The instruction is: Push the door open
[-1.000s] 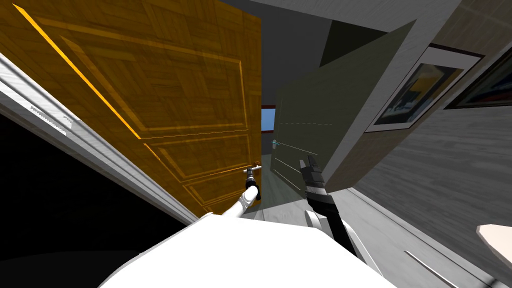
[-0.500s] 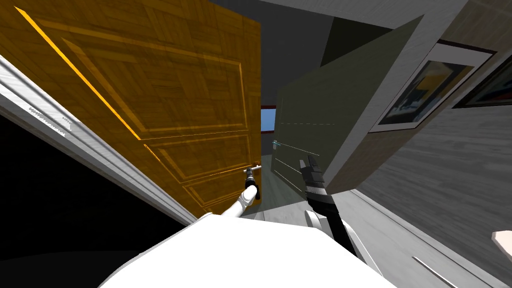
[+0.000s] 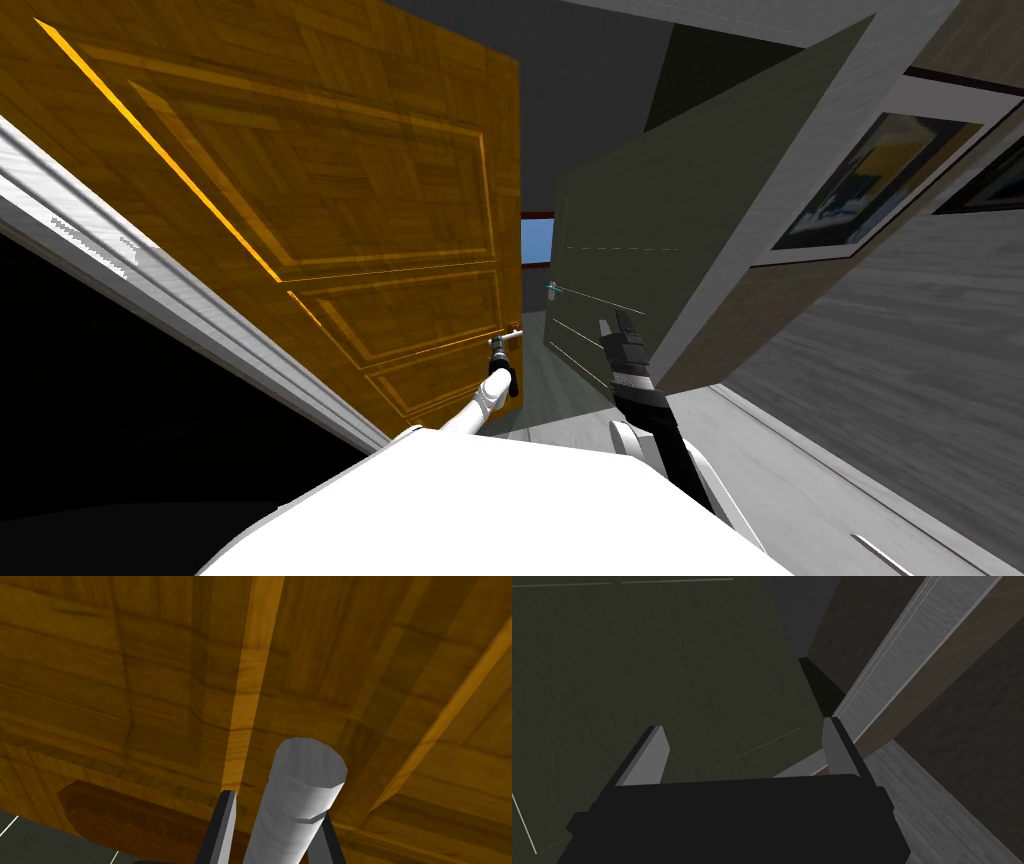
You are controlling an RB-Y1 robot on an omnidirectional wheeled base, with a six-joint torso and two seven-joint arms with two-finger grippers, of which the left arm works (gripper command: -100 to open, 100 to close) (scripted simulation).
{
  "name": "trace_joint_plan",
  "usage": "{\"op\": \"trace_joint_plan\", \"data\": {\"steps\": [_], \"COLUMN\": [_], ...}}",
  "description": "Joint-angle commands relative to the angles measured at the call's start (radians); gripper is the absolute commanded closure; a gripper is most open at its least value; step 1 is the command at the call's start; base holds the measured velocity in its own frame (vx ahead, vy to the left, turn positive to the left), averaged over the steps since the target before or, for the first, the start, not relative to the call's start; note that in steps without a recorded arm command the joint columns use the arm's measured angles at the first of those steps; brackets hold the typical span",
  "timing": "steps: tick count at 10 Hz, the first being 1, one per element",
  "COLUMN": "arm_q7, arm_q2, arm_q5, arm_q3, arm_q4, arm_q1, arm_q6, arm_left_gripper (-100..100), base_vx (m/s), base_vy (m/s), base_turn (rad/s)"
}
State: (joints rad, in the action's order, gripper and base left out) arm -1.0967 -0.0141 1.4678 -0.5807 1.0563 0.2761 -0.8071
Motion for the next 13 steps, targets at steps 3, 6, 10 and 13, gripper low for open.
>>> {"op": "trace_joint_plan", "data": {"steps": [3,6,10,13], "arm_q7": [0.020,0.031,0.053,0.053], "arm_q2": [-0.017,-0.021,-0.028,-0.028], "arm_q5": [-0.008,-0.026,-0.061,-0.061], "arm_q3": [0.018,0.027,0.046,0.046], "arm_q4": [-0.047,-0.052,-0.063,-0.063], "arm_q1": [-0.009,-0.006,0.001,0.001], "arm_q6": [-0.009,0.006,0.037,0.037], "arm_left_gripper": [100,100,100,100], "base_vx": [0.005,0.024,0.049,0.008], "base_vy": [-0.005,0.012,0.007,0.008], "base_turn": [0.002,0.025,0.027,0.008]}}
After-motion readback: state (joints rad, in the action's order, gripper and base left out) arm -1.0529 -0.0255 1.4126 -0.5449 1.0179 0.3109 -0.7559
